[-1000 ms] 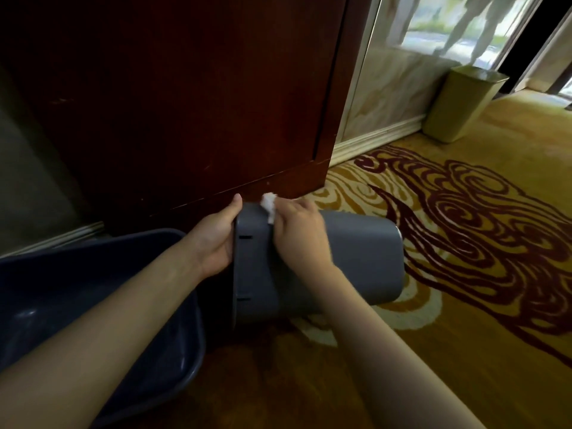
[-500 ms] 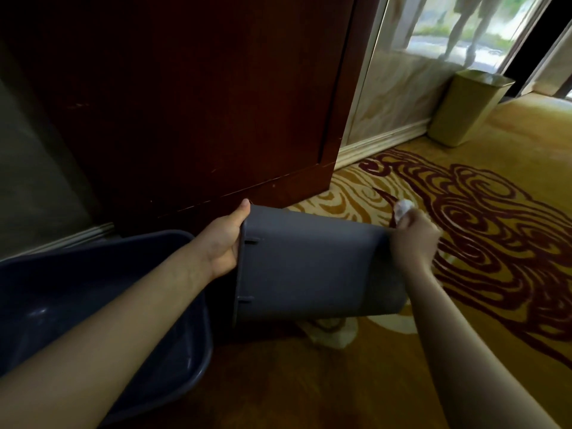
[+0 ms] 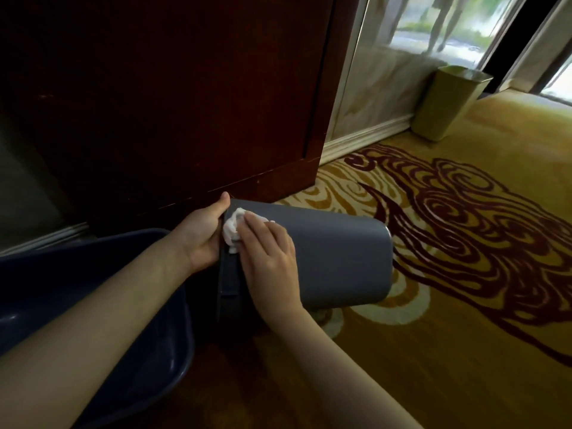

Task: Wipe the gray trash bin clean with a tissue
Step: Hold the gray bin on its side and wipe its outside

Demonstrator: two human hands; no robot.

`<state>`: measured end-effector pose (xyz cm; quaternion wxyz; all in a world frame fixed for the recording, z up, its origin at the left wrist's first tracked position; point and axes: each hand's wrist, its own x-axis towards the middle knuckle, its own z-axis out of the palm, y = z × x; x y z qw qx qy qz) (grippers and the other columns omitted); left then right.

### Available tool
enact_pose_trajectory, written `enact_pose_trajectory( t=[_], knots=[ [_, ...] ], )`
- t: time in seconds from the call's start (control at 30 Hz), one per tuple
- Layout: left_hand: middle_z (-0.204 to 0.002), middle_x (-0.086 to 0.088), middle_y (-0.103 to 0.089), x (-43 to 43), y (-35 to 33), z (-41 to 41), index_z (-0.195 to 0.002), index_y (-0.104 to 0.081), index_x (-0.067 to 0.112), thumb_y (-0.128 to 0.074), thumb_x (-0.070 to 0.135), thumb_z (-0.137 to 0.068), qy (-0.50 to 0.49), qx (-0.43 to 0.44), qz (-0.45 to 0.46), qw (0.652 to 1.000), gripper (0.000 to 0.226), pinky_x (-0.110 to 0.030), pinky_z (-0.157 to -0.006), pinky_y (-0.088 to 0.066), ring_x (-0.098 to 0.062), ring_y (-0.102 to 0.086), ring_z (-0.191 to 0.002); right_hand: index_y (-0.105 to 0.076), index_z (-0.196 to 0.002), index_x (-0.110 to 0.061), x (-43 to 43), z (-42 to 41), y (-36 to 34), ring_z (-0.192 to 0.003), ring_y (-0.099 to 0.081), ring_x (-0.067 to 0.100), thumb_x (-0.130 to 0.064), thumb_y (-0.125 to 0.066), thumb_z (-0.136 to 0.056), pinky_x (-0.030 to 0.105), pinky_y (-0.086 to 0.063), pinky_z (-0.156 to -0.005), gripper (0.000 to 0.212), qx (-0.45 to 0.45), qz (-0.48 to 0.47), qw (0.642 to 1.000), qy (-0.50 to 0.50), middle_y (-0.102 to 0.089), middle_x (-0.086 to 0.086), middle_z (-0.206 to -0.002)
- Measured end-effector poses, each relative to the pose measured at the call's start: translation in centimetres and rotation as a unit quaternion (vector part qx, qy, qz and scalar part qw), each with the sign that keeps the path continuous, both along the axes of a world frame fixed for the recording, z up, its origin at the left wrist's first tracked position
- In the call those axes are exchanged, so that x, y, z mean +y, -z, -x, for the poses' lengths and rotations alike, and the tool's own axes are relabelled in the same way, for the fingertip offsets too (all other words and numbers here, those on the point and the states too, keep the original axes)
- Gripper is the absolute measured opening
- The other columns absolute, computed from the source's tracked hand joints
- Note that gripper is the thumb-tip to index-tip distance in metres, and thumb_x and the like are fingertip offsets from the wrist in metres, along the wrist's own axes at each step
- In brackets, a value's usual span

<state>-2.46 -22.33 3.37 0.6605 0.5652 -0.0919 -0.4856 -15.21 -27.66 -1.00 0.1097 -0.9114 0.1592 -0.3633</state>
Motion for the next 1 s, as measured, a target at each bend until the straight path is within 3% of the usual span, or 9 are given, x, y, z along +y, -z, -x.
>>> enact_pose_trajectory(
  t=[0.2, 0.43, 0.57, 0.7, 0.8, 0.87, 1.0],
  knots=[
    [-0.066, -0.002, -0.076, -0.7, -0.4, -0.2, -0.089, -0.063, 0.014, -0.034, 0.046, -0.095, -0.013, -0.015, -0.005, 1.000, 0.044, -0.034, -0.061, -0.050, -0.015, -0.072, -0.062, -0.060, -0.121, -0.012, -4.5, 3.3, 0.9, -0.118, -0.048, 0.026, -0.023, -0.047, -0.093, 0.039, -0.040, -0.100, 0.033, -0.024, -0.031, 0.994, 0.103, -0.058, 0.005, -0.132],
    [-0.068, -0.001, -0.076, -0.8, -0.9, -0.1, -0.092, -0.062, 0.015, -0.033, 0.046, -0.096, -0.015, -0.027, -0.010, 0.999, 0.043, -0.034, -0.061, -0.051, -0.016, -0.072, -0.068, -0.055, -0.127, -0.008, -11.0, 8.7, 3.0, -0.114, -0.043, 0.027, -0.012, -0.048, -0.094, 0.034, -0.037, -0.095, 0.034, -0.070, -0.100, 0.961, 0.249, -0.057, 0.010, -0.130],
    [-0.077, -0.004, -0.077, -0.5, -1.2, -0.1, -0.105, -0.061, 0.014, -0.033, 0.047, -0.095, -0.008, -0.011, -0.014, 1.000, 0.045, -0.033, -0.060, -0.054, -0.019, -0.073, -0.074, -0.057, -0.124, -0.005, -12.1, 9.6, 3.6, -0.110, -0.047, 0.031, -0.013, -0.048, -0.095, 0.028, -0.034, -0.090, 0.032, -0.094, -0.134, 0.946, 0.281, -0.058, 0.010, -0.129],
    [-0.086, -0.012, -0.076, 0.1, -1.2, -0.3, -0.108, -0.061, 0.010, -0.039, 0.056, -0.088, 0.002, 0.047, -0.038, 0.998, 0.055, -0.039, -0.068, -0.050, -0.025, -0.073, -0.078, -0.066, -0.101, -0.003, -12.6, 10.3, 3.7, -0.094, -0.057, 0.027, -0.018, -0.042, -0.097, 0.037, -0.044, -0.083, 0.028, -0.119, -0.244, 0.898, 0.346, -0.068, 0.014, -0.098],
    [-0.087, -0.019, -0.075, 0.3, -1.2, -0.7, -0.105, -0.059, 0.005, -0.046, 0.057, -0.085, -0.015, 0.082, -0.070, 0.994, 0.057, -0.043, -0.067, -0.048, -0.031, -0.072, -0.079, -0.065, -0.083, -0.006, -12.9, 11.2, 3.6, -0.072, -0.057, 0.022, -0.021, -0.042, -0.097, 0.034, -0.046, -0.065, 0.031, -0.131, -0.318, 0.885, 0.314, -0.063, 0.009, -0.075],
    [-0.092, -0.020, -0.071, 0.0, -1.4, -0.9, -0.101, -0.058, 0.006, -0.050, 0.051, -0.086, -0.036, 0.083, -0.097, 0.991, 0.048, -0.044, -0.066, -0.048, -0.032, -0.068, -0.083, -0.063, -0.075, -0.009, -13.4, 12.2, 3.7, -0.059, -0.052, 0.019, -0.023, -0.042, -0.097, 0.028, -0.040, -0.054, 0.033, -0.136, -0.374, 0.869, 0.294, -0.058, 0.006, -0.064],
    [-0.082, -0.013, -0.060, -1.1, -2.0, -0.4, -0.098, -0.059, 0.005, -0.048, 0.025, -0.094, -0.057, 0.036, -0.145, 0.987, 0.024, -0.034, -0.061, -0.046, -0.022, -0.058, -0.072, -0.061, -0.069, -0.008, -13.9, 14.1, 4.0, -0.061, -0.049, 0.024, -0.021, -0.042, -0.097, 0.031, -0.037, -0.055, 0.035, -0.108, -0.445, 0.850, 0.260, -0.055, 0.010, -0.064]
  ],
)
